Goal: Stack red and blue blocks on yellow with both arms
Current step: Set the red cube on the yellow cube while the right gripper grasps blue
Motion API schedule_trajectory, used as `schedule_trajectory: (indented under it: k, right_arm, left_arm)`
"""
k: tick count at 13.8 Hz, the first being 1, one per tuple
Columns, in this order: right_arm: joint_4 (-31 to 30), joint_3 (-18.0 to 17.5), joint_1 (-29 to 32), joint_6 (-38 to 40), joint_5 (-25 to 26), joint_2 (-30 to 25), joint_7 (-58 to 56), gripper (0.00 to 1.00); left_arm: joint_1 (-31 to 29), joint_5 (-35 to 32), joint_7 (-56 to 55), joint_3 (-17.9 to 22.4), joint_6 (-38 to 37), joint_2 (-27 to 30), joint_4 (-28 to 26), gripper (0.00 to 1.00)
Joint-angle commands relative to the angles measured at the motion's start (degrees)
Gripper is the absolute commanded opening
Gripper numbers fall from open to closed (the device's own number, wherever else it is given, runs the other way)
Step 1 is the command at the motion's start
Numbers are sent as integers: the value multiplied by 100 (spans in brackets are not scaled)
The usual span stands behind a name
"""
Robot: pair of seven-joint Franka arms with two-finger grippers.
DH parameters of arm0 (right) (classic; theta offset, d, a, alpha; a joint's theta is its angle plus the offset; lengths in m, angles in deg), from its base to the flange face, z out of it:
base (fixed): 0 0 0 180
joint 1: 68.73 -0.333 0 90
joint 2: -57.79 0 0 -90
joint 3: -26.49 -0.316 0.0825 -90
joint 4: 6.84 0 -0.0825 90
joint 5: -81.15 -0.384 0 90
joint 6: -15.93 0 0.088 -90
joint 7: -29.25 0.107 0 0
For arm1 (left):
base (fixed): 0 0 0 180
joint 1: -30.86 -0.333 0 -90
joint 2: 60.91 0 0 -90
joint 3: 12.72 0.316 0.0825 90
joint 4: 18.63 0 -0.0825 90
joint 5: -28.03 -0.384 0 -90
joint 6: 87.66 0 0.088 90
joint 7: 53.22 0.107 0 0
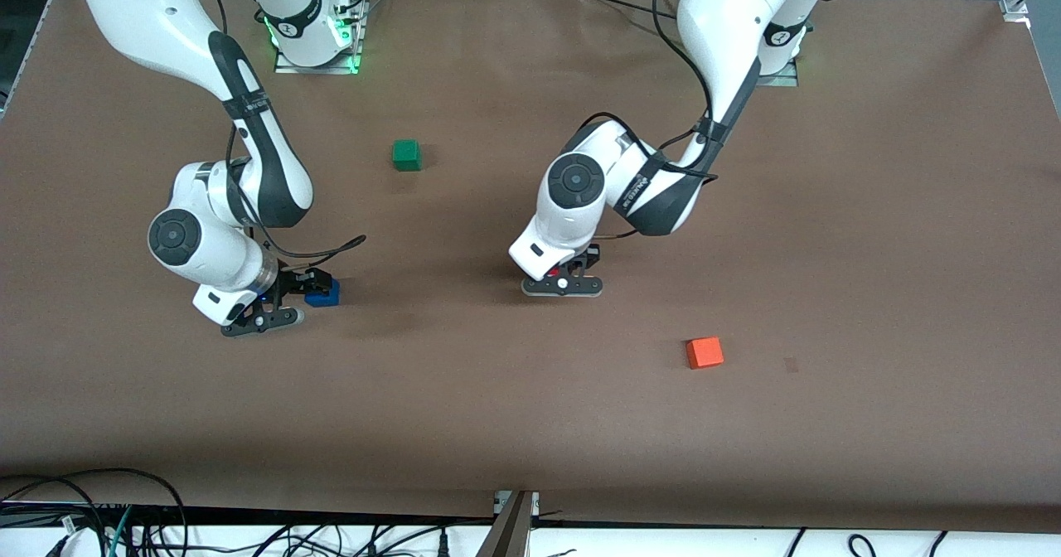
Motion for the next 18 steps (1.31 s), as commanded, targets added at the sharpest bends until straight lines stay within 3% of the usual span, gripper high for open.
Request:
schedule_trajectory:
  k: [1, 4, 10, 15, 18]
  right_arm:
    - [-283, -63, -10, -326, -317, -7, 44, 95]
    - [-363, -80, -19, -441, -416, 46, 35, 85]
    - [-249, -89, -10, -266, -416, -59, -17, 28]
    - [1242, -89, -10, 1673, -416, -103, 421, 27]
    - [1956, -98, -124, 2405, -416, -103, 693, 27]
  left_arm:
    - [218, -57, -250, 122, -154, -287, 408, 18]
    - [227, -75, -260, 123, -163, -296, 461, 18]
    - [323, -83, -251, 280, -163, -340, 488, 20]
    - [438, -75, -260, 413, -320, -515, 794, 21]
    - [455, -75, -260, 413, -391, -560, 848, 27]
